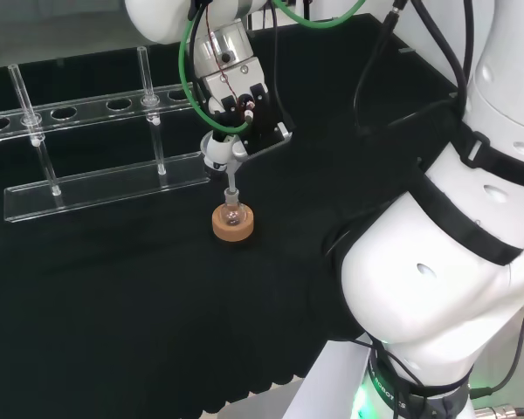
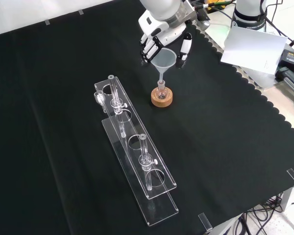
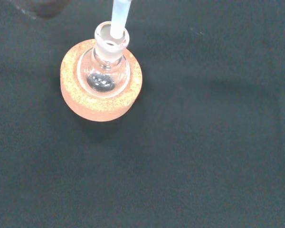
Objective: Place the funnel on the round-bottom flask.
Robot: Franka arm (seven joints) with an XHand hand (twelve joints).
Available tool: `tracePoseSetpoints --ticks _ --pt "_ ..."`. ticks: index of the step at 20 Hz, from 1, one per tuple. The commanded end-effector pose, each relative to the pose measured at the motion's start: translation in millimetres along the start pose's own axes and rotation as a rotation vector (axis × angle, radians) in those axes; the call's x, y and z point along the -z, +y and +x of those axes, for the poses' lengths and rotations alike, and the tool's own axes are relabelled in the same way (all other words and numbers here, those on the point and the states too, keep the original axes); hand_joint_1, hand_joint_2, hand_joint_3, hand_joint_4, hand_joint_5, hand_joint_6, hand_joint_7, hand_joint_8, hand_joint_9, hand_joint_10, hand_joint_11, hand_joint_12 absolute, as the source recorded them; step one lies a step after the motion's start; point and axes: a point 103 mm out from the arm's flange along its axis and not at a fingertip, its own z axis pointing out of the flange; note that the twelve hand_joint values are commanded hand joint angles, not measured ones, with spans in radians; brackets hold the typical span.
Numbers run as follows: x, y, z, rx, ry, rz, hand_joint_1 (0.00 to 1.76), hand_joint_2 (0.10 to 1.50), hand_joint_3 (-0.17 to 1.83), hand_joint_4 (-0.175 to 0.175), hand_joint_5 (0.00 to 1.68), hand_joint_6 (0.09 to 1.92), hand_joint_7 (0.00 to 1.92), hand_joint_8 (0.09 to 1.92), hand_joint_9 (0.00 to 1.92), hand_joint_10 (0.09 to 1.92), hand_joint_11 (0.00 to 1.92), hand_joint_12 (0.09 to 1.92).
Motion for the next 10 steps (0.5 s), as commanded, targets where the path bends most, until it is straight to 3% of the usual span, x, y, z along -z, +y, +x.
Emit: tracePoseSetpoints --ticks 1,10 --pt "-1 2 4 0.01 -0.007 0.014 0.79 1.02 -0.17 -0.064 0.55 0.1 0.54 0.72 0.82 0.54 0.49 1.29" --pt "-11 11 5 0.021 -0.005 0.028 0.79 1.02 -0.17 -0.064 0.56 0.1 0.54 0.72 0.82 0.54 0.49 1.29"
